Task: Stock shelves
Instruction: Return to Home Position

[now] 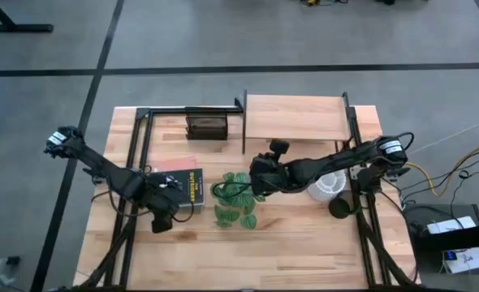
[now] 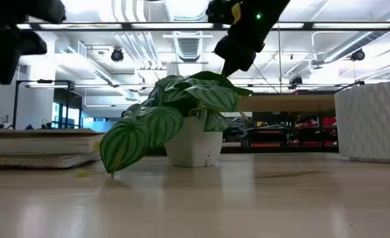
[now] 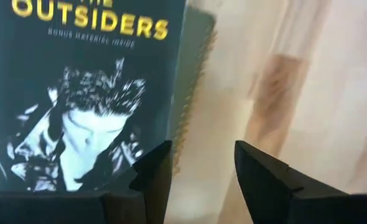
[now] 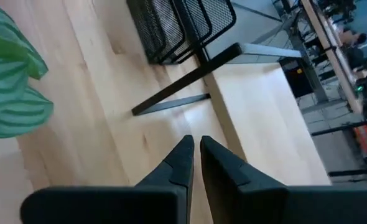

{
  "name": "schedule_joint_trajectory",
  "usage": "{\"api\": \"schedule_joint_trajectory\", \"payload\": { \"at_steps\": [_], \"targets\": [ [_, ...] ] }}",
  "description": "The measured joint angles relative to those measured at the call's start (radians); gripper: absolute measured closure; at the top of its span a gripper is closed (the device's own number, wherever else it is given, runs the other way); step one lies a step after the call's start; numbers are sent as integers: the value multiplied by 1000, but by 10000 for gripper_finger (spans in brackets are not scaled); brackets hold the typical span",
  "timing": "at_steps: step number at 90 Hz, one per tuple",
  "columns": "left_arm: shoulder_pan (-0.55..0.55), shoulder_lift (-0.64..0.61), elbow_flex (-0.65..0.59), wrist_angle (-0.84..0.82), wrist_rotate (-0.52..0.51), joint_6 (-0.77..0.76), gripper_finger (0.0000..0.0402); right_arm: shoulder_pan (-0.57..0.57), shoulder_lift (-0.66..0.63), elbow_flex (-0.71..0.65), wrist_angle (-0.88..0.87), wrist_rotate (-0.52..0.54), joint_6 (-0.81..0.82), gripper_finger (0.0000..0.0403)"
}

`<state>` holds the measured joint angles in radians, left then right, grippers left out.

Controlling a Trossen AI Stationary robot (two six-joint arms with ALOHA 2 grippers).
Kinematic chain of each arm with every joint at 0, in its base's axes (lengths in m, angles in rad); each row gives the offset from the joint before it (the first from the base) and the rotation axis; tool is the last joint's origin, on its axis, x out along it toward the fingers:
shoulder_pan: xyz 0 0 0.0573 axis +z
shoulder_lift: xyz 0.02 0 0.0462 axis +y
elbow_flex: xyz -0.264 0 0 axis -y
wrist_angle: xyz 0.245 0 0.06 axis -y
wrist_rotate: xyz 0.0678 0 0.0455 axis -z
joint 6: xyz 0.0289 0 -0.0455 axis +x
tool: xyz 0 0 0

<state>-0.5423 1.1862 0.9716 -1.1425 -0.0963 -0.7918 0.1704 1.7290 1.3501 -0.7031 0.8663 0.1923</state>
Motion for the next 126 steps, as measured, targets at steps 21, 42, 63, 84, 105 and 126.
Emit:
{"api": "schedule_joint_trajectory", "payload": {
  "at_steps": [21, 42, 63, 84, 105, 126],
  "targets": [
    [1, 0, 76, 37, 0, -2, 241, 36, -1, 2, -23, -13, 45, 389],
    [2, 0, 103, 182, -52, 262, 230, 134, -23, 3, -174, -14, 97, 389],
    [5, 2, 101, 274, -203, 410, 219, 251, -64, 3, -298, -12, 257, 389],
    [67, -5, 101, 275, -272, 518, 212, 345, -79, 2, -309, -11, 375, 389],
    [191, -5, 99, 276, -272, 673, 217, 400, -81, 2, -309, -39, 552, 389],
    [351, -5, 98, 298, -237, 865, 228, 448, -81, 2, -307, -141, 773, 389]
  ]
}}
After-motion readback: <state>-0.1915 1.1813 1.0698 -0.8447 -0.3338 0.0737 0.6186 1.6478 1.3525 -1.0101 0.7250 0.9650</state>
